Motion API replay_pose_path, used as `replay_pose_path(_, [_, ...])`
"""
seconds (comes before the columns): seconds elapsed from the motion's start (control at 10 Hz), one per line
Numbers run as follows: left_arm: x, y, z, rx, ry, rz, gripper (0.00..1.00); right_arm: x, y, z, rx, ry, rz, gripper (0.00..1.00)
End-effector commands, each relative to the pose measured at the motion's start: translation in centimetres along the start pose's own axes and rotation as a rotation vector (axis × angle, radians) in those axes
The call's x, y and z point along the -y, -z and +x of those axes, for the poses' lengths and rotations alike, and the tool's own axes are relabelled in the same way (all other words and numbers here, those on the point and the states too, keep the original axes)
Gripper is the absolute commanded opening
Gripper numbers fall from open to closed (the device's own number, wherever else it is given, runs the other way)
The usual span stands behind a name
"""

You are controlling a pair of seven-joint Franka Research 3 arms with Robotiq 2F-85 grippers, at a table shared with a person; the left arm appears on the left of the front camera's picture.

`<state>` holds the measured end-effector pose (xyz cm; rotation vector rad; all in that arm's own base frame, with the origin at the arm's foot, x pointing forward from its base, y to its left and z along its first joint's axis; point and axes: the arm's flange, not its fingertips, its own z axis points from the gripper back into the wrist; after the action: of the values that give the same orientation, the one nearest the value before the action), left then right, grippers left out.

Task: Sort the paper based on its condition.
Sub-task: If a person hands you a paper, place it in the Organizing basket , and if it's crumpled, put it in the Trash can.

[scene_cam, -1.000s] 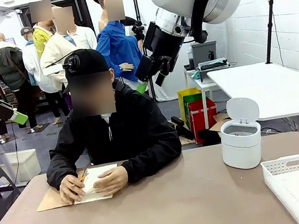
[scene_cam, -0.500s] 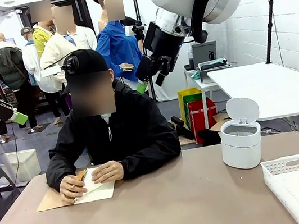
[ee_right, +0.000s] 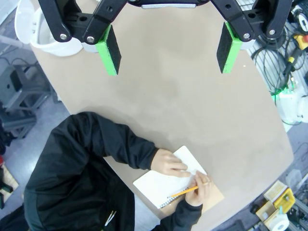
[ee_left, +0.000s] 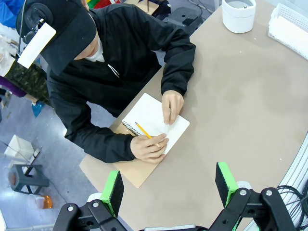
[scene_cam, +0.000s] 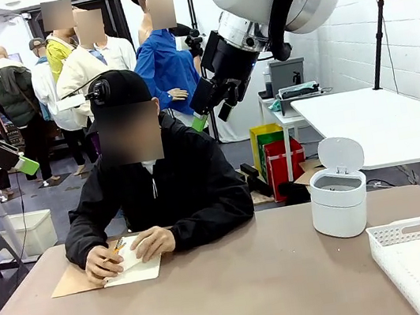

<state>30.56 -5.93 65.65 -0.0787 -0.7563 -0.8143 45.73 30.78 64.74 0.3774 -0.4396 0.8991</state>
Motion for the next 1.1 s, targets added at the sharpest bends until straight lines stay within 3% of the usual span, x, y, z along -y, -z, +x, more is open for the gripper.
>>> replay_pose_path(0.0, [-0.01, -0.03, 0.01, 0.001, 0.000, -0.001, 1.00, 0.09, -0.10, -0.02, 0.004, 0.008, 0.010, 1.00])
replay_pose_path(1.0, [-0.01, -0.03, 0.01, 0.001, 0.000, -0.001, 1.00, 0.09, -0.10, -0.02, 0.004, 0.008, 0.010, 1.00])
